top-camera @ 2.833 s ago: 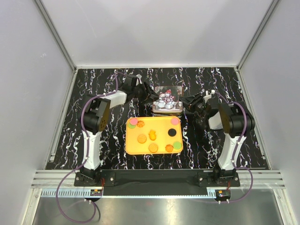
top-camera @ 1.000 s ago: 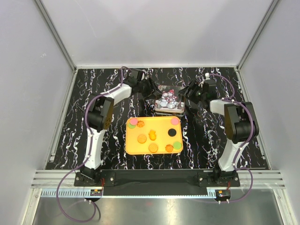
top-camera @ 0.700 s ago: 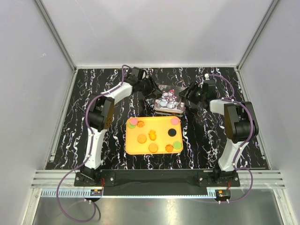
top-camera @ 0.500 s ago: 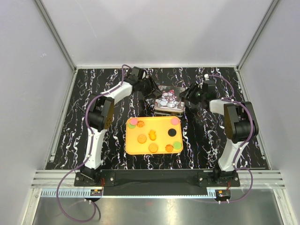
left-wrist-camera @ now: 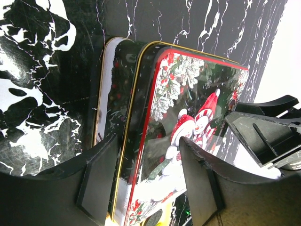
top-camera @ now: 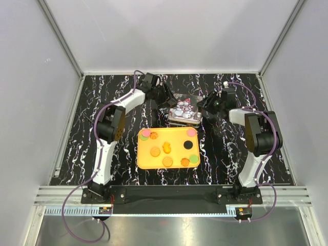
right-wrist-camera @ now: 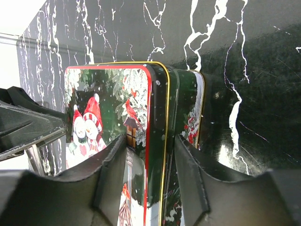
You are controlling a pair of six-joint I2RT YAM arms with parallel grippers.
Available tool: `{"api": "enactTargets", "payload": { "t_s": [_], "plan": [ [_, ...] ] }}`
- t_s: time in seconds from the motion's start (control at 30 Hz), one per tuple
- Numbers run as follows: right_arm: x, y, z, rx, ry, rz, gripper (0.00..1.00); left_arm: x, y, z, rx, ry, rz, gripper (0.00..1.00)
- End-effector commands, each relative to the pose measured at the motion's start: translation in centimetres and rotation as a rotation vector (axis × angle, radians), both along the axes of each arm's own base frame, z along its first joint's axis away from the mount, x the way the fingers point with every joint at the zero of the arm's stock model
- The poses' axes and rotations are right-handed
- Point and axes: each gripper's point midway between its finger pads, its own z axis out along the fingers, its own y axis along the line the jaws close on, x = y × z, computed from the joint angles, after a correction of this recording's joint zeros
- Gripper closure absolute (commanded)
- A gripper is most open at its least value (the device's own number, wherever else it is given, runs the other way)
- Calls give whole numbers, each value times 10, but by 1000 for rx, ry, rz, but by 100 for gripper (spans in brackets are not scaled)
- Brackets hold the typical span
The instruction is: Pack the cookies
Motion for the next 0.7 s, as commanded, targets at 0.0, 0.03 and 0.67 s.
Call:
{"api": "enactTargets", "payload": {
  "t_s": [0.0, 0.03, 0.67],
  "plan": [
    [-3, 18, 6, 24, 3, 51, 51, -2, -18, 9, -36, -37, -54, 40],
    [-4, 21, 5, 28, 1, 58, 52, -2, -19, 9, -36, -40, -54, 40],
    [-1, 12, 8, -42, 53, 31, 21, -12, -16, -21, 3, 17, -65, 39]
  ]
}}
